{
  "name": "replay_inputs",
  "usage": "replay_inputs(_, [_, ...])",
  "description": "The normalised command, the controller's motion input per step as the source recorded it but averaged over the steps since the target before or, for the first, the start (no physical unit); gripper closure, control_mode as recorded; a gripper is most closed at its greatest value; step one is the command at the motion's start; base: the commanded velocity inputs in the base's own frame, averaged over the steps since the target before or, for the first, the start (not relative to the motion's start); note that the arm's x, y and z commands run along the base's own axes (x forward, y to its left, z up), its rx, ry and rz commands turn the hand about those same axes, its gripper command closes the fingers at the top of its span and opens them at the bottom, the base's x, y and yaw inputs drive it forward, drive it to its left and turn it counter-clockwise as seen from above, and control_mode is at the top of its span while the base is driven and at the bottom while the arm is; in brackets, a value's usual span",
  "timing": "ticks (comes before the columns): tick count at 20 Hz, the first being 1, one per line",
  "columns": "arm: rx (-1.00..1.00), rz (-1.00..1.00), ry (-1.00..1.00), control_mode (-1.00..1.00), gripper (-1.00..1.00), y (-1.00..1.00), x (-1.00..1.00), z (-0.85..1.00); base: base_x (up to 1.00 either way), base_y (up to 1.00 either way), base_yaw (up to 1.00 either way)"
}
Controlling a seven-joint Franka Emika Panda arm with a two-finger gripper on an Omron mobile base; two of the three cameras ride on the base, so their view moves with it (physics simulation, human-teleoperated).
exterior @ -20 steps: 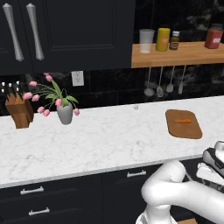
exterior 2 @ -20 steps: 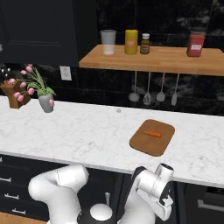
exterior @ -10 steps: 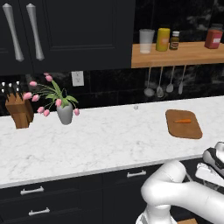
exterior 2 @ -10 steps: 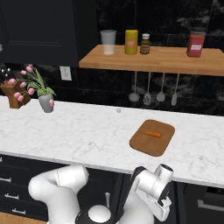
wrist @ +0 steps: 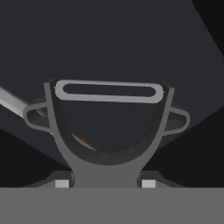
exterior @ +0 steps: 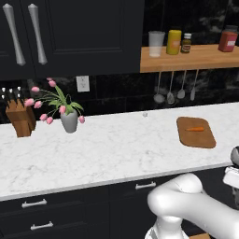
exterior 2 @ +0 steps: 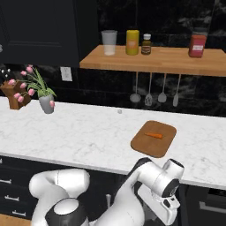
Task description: Place the appropriate cutting tool for cutting the carrot skin on the cutting board.
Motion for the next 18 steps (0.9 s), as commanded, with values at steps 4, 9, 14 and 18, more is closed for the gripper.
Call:
replay_inputs(4, [-0.08, -0.02, -0.09, -1.0, 1.0, 0.0, -0.11, 1.0, 0.0, 0.0, 0.0])
replay_inputs(9, [-0.11, 0.0, -0.11, -1.0, 1.0, -0.01, 0.13, 1.0, 0.0, 0.0, 0.0])
replay_inputs(14, [-0.08, 0.0, -0.16, -1.0, 1.0, -0.11, 0.33, 0.97, 0.0, 0.0, 0.0])
replay_inputs(18, [-0.03, 0.0, -0.13, -1.0, 1.0, -0.08, 0.66, 0.76, 0.0, 0.0, 0.0])
